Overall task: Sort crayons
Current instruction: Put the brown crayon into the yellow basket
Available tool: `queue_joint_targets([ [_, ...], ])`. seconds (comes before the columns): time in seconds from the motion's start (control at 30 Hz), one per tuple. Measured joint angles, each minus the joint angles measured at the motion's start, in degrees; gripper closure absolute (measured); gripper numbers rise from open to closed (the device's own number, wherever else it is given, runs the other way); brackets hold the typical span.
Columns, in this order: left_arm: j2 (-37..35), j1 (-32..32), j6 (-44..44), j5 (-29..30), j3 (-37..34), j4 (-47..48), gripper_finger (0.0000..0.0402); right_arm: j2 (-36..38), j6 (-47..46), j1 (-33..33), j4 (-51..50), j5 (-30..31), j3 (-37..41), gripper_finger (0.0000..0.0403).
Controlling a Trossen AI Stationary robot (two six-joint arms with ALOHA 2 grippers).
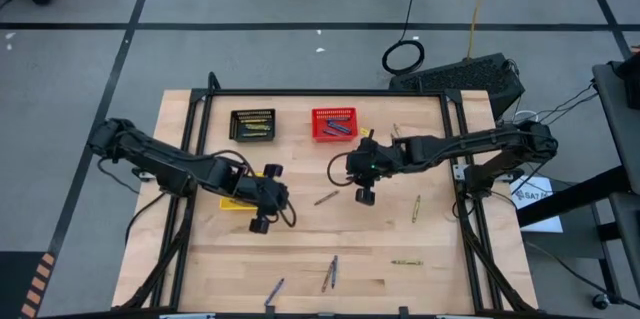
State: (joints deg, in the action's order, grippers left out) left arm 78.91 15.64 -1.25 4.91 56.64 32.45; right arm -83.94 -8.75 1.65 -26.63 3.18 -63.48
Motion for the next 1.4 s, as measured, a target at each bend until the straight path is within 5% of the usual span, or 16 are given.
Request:
queue_joint_targets([
  [0.3,5.5,0.0,1.0,-0.4,0.0,0.9,0.0329,0.0,0.1,0.0,0.2,4.5,0.0,0.0350],
  [0.93,8.9,3.4,40.6,0.0,0.0,-14.4,0.0329,1.0,-16.6,0.1,-1.8,4.3,0.0,0.0350],
  [1.23,9.4,8.4,46.8,2.2,0.0,-18.9,0.0329,2.8,-22.4,0.5,-3.4,4.3,0.0,0.0350],
  [1.4,9.5,10.5,36.7,7.7,0.0,-23.9,0.0329,2.8,-26.7,0.7,-3.4,4.3,0.0,0.0350],
])
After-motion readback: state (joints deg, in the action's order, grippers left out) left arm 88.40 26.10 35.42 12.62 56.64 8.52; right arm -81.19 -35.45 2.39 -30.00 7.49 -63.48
